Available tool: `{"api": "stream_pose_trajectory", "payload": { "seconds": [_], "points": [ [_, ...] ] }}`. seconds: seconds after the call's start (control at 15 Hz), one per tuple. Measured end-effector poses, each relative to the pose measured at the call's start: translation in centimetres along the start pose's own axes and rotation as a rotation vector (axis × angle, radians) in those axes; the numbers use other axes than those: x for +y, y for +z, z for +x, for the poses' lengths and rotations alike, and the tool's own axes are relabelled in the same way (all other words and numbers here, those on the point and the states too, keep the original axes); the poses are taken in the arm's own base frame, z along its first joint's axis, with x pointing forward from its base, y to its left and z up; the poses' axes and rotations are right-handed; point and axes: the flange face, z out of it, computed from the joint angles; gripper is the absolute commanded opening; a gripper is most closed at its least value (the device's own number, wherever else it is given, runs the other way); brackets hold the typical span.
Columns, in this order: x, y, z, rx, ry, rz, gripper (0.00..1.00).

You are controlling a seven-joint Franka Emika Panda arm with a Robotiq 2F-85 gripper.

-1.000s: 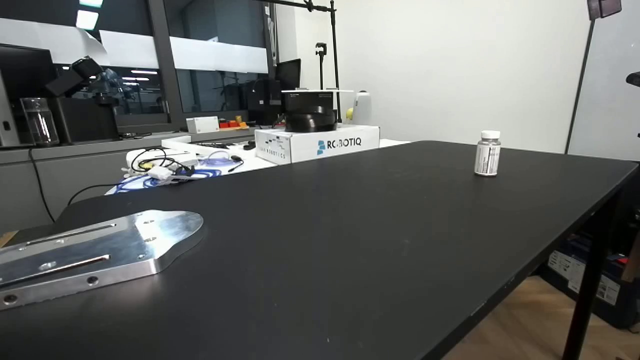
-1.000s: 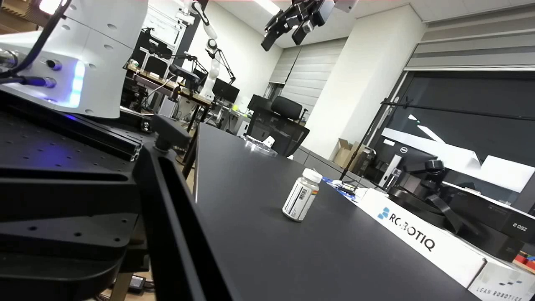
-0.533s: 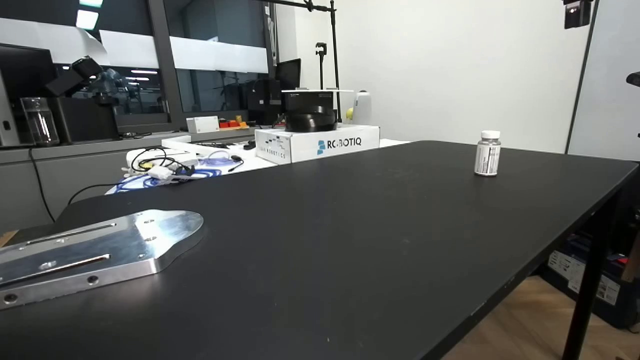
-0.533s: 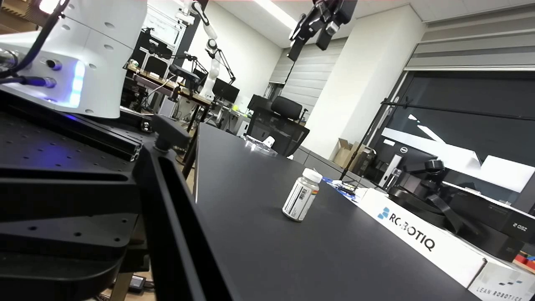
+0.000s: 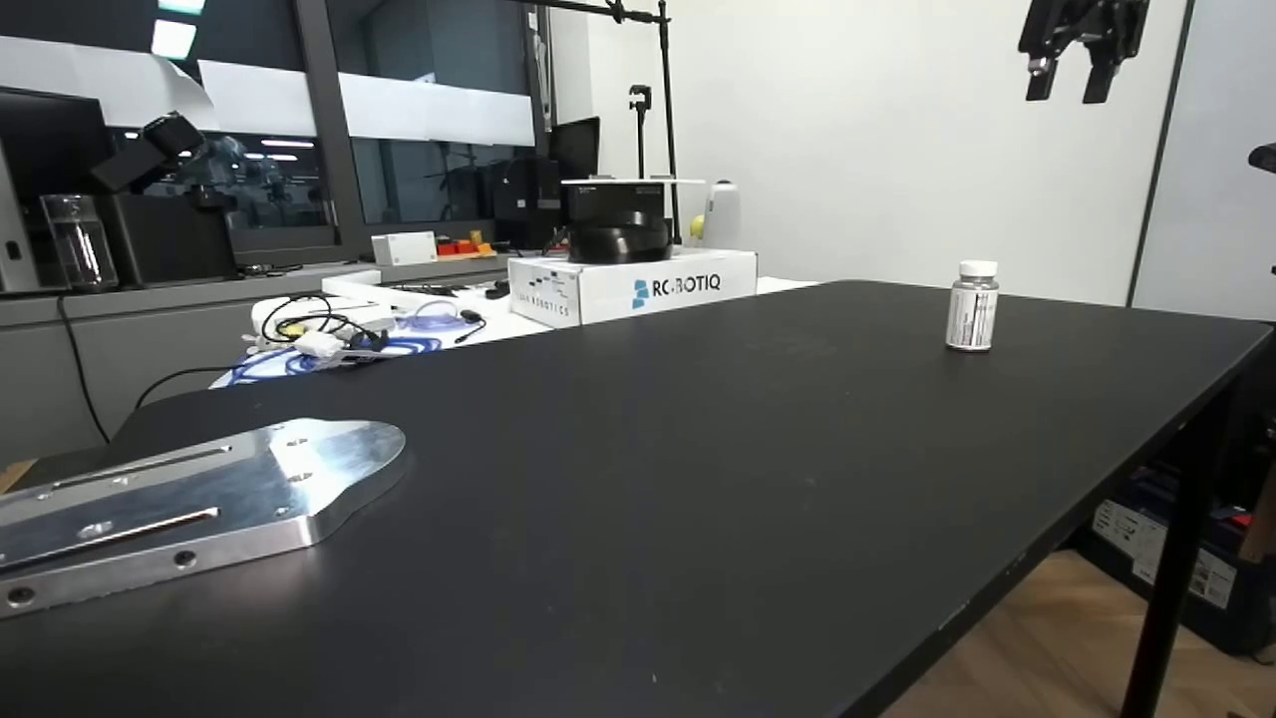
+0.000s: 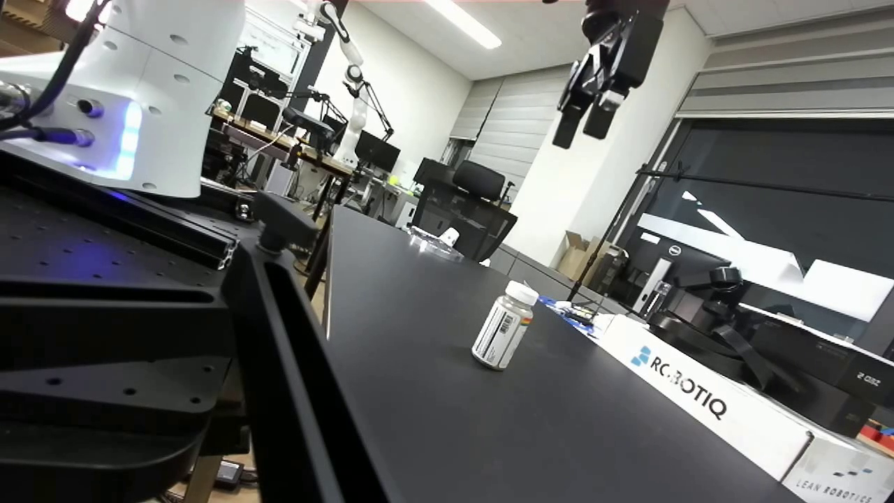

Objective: Move the bottle away from you

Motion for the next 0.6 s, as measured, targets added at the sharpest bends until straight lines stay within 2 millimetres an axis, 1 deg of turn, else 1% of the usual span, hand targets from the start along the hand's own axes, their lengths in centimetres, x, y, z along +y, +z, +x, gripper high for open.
{"api": "stream_pose_trajectory", "payload": {
  "seconds": [0.33, 0.47, 0.6],
  "points": [
    [0.1, 2.0, 5.5, 0.001, 0.233, 0.027, 1.0],
    [-0.5, 3.2, 7.3, -0.016, 0.324, 0.027, 1.0],
    [-1.5, 4.9, 8.5, -0.041, 0.392, 0.023, 1.0]
  ]
}}
